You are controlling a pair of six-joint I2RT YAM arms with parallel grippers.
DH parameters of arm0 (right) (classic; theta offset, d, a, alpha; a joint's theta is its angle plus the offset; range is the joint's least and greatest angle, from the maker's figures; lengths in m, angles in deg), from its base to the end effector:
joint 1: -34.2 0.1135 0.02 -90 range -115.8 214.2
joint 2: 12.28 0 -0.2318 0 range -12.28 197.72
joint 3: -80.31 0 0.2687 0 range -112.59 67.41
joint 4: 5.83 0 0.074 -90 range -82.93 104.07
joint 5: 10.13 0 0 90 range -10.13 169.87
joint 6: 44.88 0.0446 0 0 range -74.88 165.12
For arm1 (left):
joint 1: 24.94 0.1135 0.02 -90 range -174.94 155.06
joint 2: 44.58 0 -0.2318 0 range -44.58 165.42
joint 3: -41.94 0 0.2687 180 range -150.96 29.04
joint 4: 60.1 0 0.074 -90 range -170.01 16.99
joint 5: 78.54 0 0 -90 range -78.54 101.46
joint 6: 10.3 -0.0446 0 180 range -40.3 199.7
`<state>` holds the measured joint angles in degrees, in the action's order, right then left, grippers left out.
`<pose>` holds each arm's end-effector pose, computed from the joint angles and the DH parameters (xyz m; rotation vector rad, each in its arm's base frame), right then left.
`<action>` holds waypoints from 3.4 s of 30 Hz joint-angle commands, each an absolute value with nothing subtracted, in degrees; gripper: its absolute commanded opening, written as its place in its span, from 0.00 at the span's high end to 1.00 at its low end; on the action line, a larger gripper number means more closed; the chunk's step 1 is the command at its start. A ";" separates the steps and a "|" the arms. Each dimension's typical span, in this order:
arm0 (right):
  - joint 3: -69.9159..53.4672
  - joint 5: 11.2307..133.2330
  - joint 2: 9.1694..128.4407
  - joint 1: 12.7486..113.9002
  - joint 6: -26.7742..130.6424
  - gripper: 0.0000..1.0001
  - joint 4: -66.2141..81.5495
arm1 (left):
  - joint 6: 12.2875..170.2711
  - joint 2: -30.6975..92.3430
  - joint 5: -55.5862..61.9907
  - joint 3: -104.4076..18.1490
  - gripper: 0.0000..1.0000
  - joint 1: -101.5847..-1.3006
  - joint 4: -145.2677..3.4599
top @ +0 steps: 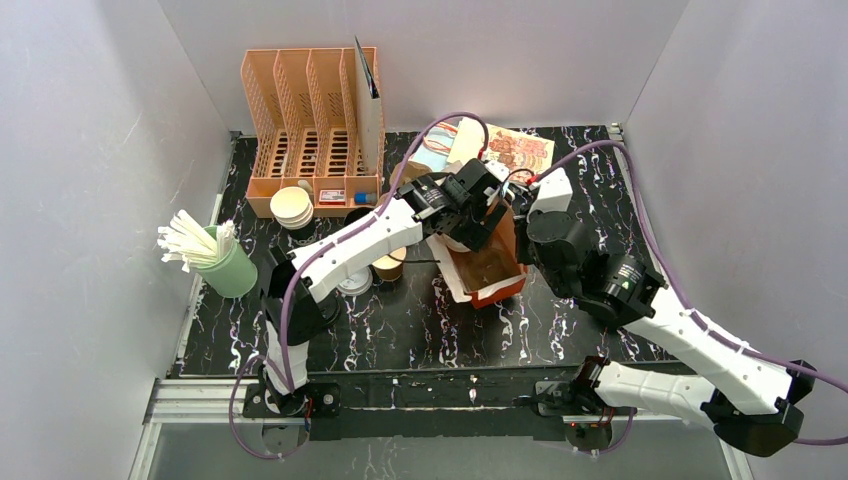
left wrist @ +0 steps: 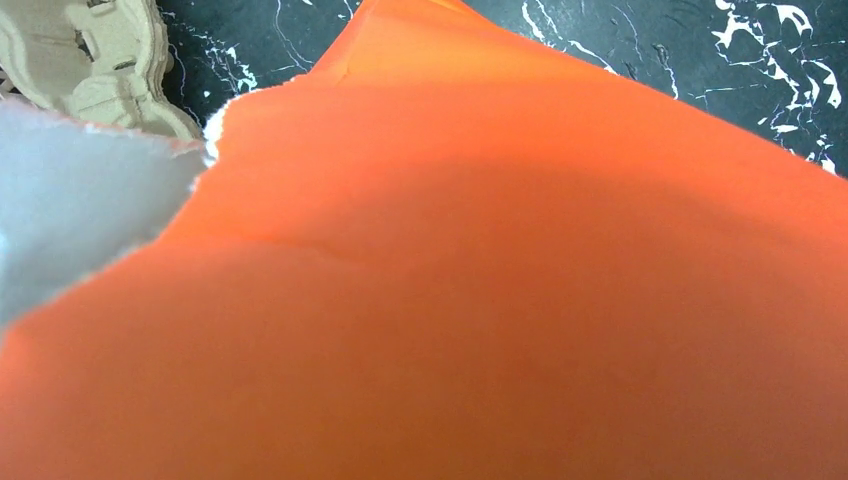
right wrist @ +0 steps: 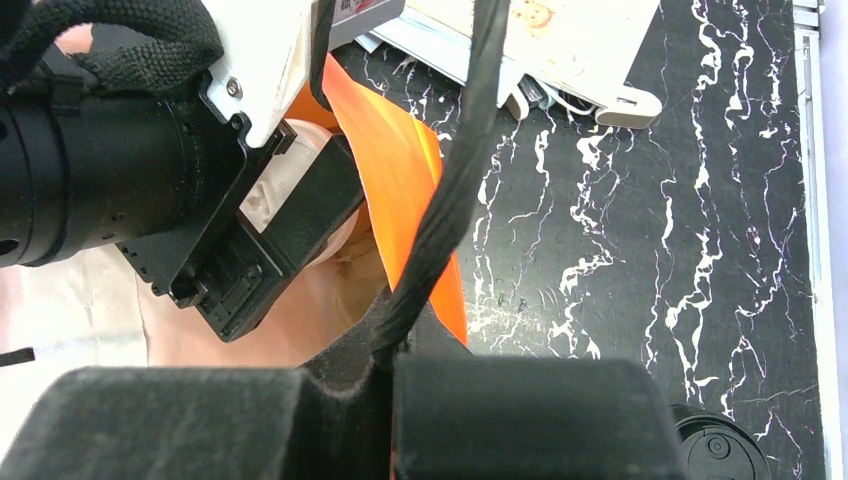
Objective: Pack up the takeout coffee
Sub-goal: Place the coffee cup on the cup tray.
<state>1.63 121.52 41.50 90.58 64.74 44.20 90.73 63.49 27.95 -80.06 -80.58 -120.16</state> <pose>0.1487 0.1701 0.3681 -0.1585 1.8906 0.1688 0.2552 -0.3508 0.3144 0.7624 2.2187 -0.2348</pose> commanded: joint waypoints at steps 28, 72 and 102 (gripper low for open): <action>7.20 122.27 37.43 90.89 74.62 0.99 44.86 | 94.53 74.38 30.20 -88.10 0.55 -80.75 -127.97; 9.91 124.88 32.79 90.97 84.40 0.60 50.71 | 95.30 87.82 25.06 -108.43 0.35 -79.52 -138.91; 0.07 126.23 40.24 90.84 94.53 0.27 64.44 | 100.64 68.61 19.36 -103.44 0.08 -79.44 -125.26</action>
<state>2.94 124.52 40.67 90.53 94.88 64.30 99.38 75.09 22.23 -105.39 -79.79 -128.23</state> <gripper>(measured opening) 0.738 0.919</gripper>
